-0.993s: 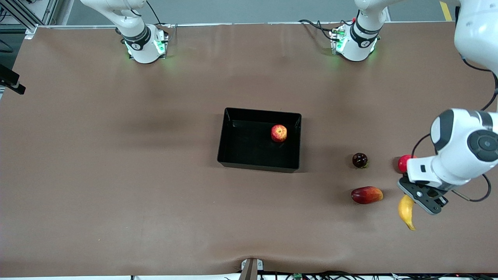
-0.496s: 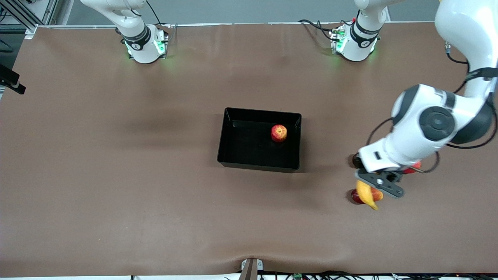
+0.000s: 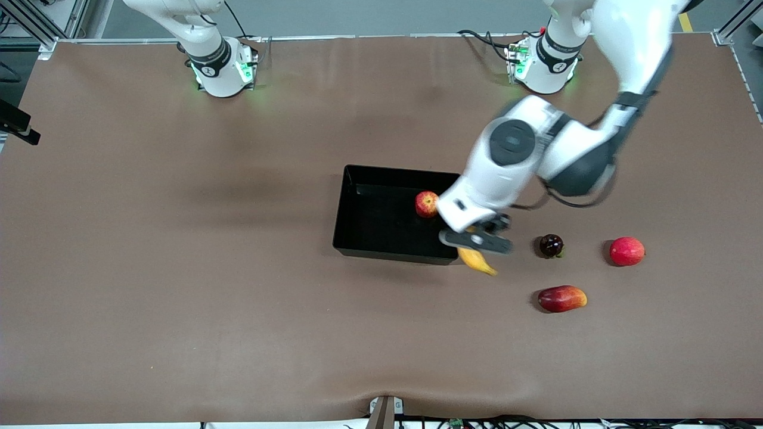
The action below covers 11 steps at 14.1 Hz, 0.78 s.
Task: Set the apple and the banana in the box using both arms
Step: 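Carry the banana over the box with the left gripper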
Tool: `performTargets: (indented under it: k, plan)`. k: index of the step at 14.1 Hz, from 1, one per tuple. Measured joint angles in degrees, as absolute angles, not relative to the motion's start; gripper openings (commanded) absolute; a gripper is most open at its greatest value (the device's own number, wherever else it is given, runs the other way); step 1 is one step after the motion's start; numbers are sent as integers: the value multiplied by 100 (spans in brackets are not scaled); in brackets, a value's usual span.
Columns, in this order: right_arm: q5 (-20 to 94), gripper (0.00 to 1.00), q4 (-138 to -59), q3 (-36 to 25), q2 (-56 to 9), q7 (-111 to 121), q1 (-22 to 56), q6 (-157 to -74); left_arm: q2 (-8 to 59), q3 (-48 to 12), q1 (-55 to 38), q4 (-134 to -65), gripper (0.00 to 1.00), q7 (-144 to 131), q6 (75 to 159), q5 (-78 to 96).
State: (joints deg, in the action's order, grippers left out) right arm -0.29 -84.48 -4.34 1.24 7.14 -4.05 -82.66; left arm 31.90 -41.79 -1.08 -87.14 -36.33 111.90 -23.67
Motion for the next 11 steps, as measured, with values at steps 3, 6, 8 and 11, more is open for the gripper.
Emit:
performTargets:
  k: [3, 6, 8, 11]
  plan:
    - [-29, 100, -8447, -438, 125, 714, -406, -8257, 3390, -4165, -710, -8722, 0, -4461, 11196, -2367]
    - [-29, 100, -8446, -462, 124, 713, -418, -8278, 3602, -4083, -1180, -8702, 0, -4950, 11430, -2367]
    - [-29, 100, -8445, -459, 124, 713, -420, -8281, 3725, -4025, -1366, -8682, 0, -4980, 11723, -2367]
    - [-27, 100, -8443, -396, 124, 713, -401, -8282, 3944, -3835, -1733, -8580, 0, -4981, 12093, -2367]
